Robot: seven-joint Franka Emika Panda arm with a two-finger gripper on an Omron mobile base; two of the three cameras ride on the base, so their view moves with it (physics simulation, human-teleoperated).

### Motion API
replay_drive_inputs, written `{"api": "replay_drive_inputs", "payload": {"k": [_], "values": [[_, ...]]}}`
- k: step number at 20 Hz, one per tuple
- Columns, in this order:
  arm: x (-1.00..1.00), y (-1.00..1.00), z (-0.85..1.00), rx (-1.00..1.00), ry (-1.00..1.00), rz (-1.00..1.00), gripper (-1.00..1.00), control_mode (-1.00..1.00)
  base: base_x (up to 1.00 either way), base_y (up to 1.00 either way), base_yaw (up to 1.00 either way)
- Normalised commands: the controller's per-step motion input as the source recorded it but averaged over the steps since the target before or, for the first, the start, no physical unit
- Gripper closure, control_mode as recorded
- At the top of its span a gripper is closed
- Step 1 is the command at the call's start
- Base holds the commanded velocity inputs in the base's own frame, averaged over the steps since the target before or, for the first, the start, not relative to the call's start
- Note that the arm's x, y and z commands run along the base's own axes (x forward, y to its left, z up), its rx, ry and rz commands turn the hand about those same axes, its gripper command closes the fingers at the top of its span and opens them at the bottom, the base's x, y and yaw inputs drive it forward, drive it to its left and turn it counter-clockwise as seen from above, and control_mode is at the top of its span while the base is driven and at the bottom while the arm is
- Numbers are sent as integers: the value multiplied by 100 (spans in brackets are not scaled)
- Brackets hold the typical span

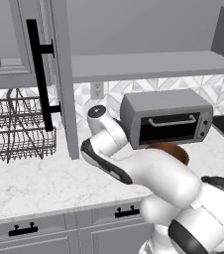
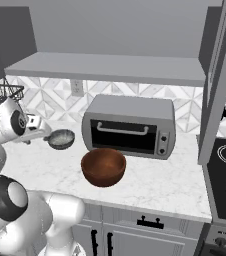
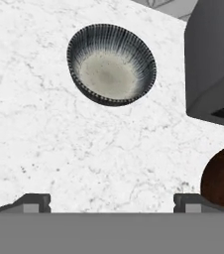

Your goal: Pick up the bowls on the counter and stack them on top of one another in the open cabinet. Place the smaller bowl on top of the larger bowl.

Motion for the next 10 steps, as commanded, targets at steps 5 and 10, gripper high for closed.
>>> {"api": "replay_drive_inputs", "payload": {"k": [5,10], "values": [[38,1,-1,-5,10,0,-100,-100,0,0,0],[27,0,-31,-7,11,1,-100,-100,0,0,0]]}}
